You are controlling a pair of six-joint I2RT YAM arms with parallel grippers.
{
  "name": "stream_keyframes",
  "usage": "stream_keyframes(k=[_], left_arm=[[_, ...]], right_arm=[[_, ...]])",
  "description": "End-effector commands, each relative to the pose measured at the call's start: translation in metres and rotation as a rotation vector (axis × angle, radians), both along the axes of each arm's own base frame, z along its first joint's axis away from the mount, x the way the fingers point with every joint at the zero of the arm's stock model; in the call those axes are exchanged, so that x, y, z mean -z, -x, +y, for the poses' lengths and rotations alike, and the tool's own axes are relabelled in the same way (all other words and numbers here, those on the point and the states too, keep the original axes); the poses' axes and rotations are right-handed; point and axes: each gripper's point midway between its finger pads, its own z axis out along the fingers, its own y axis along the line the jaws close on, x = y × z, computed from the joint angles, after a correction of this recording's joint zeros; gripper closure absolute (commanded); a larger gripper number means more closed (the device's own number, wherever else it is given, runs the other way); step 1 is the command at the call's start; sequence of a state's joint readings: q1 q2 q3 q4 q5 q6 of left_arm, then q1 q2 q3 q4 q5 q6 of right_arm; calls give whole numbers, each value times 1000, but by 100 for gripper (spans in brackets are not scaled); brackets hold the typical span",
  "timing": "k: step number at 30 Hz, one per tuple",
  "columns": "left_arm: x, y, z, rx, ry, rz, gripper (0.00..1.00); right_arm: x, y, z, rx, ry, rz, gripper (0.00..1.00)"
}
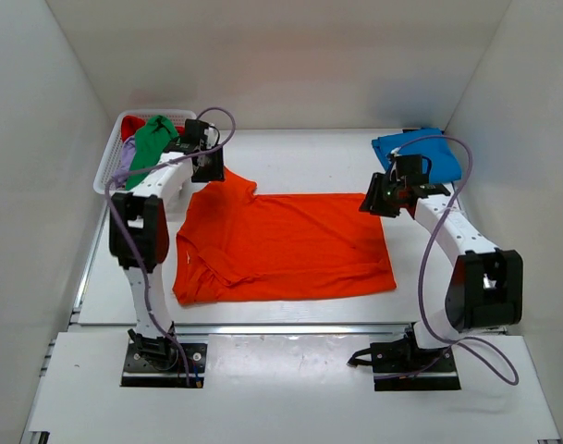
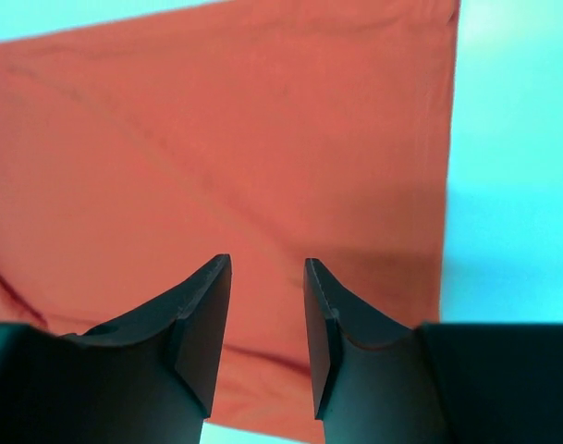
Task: Fold and stack the t-shirts
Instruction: Grap the side of the flattened tshirt furthest away from the robot with both arms
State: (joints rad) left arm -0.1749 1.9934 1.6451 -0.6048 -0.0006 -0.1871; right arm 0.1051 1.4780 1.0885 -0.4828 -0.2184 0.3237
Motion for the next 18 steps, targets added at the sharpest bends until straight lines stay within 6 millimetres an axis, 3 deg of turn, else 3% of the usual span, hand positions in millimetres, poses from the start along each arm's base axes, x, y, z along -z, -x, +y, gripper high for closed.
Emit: stream_keyframes(k=[1,7,10,11,14,18], left_arm=[[-8,-32,10,-11,-35,-62,40],[20,-65,5,-13,-50,-67,38],[29,-82,1,-5,-55,-69,35],[32,-83,-2,-1,-55,-61,33],[42,-91,4,-8,-66,-38,29],[57,-91,-3,13,-71,2,30]], right_arm=[[-16,-41,-10,33,-5,-114,65],[15,-66,-18,41,17,-68,54],[31,-81,-27,68,39,-41,36],[42,-82,-29,76,40,-14,35],[48,-102,-36,97,62,-3,29],[56,-120,-42,123,79,0,27]])
